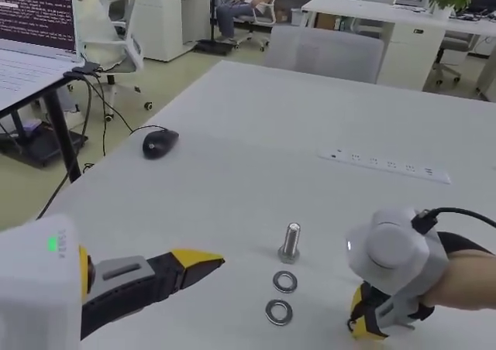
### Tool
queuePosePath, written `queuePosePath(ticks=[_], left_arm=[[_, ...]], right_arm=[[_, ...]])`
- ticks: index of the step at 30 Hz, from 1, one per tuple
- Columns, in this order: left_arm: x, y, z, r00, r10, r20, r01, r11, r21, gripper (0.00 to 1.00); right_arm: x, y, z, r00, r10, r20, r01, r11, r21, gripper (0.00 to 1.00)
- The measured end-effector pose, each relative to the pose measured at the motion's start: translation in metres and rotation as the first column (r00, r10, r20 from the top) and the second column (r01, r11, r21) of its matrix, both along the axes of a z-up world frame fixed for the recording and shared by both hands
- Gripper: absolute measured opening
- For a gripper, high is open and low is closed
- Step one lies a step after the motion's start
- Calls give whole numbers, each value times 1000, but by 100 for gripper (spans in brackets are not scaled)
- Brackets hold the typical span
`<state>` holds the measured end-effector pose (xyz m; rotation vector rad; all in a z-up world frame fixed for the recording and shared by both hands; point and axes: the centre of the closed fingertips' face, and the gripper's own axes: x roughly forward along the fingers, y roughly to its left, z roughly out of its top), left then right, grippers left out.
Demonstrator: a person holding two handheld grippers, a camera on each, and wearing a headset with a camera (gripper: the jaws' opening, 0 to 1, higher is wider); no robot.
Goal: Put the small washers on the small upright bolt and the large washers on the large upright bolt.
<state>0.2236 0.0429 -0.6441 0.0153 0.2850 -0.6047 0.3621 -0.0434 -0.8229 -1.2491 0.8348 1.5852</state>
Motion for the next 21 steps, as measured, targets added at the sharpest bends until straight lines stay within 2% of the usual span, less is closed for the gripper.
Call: queuePosePath(ticks=[5,13,21], left_arm=[[1,0,0,1000,0,3,1,1000,-2,64],[4,-6,-4,1000,-22,-1,22,1000,-3,64],[4,-8,-3,999,-33,3,33,999,2,63]], right_arm=[[5,-9,10,1000,-16,9,16,1000,8,12],[25,-28,32,997,-66,45,65,998,23,12],[46,-33,54,991,-102,83,98,994,48,12]])
